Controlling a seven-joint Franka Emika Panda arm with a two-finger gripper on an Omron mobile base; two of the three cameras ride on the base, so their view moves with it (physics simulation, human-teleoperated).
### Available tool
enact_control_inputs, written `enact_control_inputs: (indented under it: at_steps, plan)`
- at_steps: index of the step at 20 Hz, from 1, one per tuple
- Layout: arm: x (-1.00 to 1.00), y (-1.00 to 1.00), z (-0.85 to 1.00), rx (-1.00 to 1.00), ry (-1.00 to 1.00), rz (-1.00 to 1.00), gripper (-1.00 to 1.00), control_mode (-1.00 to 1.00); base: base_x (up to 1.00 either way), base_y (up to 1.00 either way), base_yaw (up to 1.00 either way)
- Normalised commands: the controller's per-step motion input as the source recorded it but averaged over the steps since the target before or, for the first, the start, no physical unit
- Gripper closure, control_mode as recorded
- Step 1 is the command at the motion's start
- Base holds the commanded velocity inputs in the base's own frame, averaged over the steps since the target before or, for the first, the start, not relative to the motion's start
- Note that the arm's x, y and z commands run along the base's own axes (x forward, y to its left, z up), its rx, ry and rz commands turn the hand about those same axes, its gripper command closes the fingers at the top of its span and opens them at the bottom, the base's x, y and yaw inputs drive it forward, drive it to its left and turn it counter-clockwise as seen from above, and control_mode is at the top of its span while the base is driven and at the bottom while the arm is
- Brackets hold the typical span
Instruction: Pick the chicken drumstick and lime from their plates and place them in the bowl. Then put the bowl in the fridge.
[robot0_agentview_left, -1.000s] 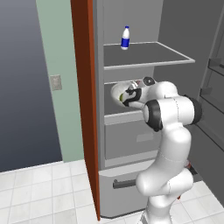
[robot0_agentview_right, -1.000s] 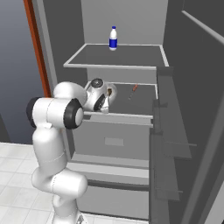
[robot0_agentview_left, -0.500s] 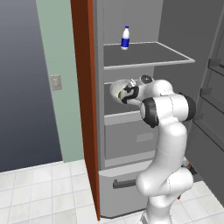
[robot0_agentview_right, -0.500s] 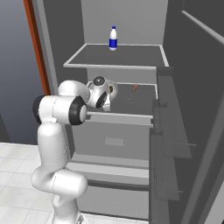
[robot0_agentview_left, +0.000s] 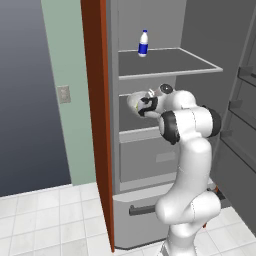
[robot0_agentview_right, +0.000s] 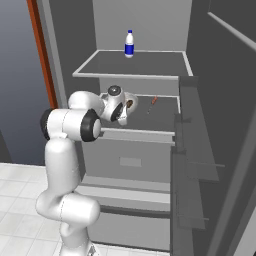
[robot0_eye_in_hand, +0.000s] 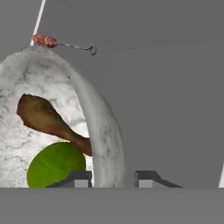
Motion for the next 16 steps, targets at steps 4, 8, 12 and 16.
enact_control_inputs:
  at_steps: [4,8,12,16]
  plan:
    - [-0.13,0.0,0.04,0.06,-0.01,0.0,-1.0,-1.0,0.0,0.0,0.0]
    - [-0.24,0.0,0.14,0.1,-0.06,0.0,-1.0,-1.0,0.0,0.0,0.0]
    - [-0.44,-0.02,0.12,0.13,-0.07,0.0,-1.0,-1.0,0.0,0.0,0.0]
    - [-0.5,-0.05,0.19,0.1,-0.07,0.0,-1.0,-1.0,0.0,0.0,0.0]
